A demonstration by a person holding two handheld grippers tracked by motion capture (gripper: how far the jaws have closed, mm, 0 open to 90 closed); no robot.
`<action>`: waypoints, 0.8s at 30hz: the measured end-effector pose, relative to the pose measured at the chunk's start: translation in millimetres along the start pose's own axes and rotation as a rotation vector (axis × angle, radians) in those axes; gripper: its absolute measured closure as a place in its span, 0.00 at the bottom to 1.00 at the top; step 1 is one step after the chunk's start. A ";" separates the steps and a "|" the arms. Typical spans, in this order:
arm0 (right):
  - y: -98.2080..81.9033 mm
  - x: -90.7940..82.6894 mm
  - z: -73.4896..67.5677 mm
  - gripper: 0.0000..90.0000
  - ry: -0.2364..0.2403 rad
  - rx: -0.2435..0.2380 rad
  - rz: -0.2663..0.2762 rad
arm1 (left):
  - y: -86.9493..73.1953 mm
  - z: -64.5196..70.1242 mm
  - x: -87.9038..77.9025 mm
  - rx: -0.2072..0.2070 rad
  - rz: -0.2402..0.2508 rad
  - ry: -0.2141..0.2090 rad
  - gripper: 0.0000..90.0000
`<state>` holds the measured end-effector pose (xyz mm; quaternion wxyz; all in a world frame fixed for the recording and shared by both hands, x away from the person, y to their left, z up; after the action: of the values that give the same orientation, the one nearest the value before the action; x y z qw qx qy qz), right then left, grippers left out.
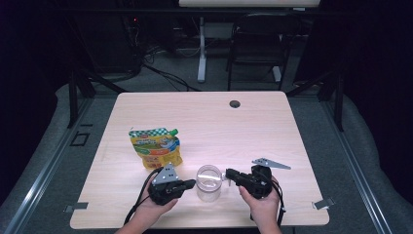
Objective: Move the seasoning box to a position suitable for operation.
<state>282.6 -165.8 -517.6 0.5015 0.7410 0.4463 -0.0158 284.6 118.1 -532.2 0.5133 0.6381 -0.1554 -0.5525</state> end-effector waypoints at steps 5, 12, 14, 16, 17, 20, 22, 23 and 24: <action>-0.1 0.1 -0.9 0.93 0.002 -0.001 0.001 | 2.2 0.4 -0.7 0.001 0.006 -0.006 1.00; -1.6 -2.5 -2.6 0.88 -0.024 -0.036 0.003 | 5.6 0.8 -1.0 0.011 0.015 -0.010 1.00; -2.2 -4.6 -3.5 0.86 -0.025 -0.048 -0.003 | 6.8 1.0 -1.0 0.011 0.020 -0.012 1.00; -3.5 -7.5 -5.6 0.84 -0.037 -0.081 0.004 | 9.4 1.2 -1.3 0.015 0.023 -0.016 1.00; -4.1 -10.1 -8.3 0.79 -0.051 -0.118 0.006 | 11.8 1.7 -1.6 0.017 0.029 -0.018 1.00; -4.7 -11.9 -12.3 0.73 -0.070 -0.175 -0.009 | 14.2 1.7 -1.6 0.023 0.032 -0.020 1.00; -5.9 -13.1 -17.9 0.71 -0.086 -0.226 -0.033 | 16.4 2.6 -1.4 0.029 0.031 -0.022 1.00; -5.9 -13.1 -17.9 0.71 -0.086 -0.226 -0.033 | 16.4 2.6 -1.4 0.029 0.031 -0.022 0.99; -5.8 -14.2 -20.5 0.70 -0.090 -0.248 -0.048 | 17.5 3.3 -0.7 0.031 0.036 -0.021 0.99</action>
<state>261.4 -158.9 -505.0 0.6082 0.6610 0.4395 -0.0059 288.0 109.7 -516.9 0.5117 0.6371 -0.1810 -0.5473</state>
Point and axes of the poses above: each handheld gripper's, and its own axes: x roughly forward along the jaws, y roughly out of its top, z roughly to its right, the point moved 1 cm from there along x, roughly forward along the jaws, and after that the axes turned 1 degree about -y, right-handed, at the moved point
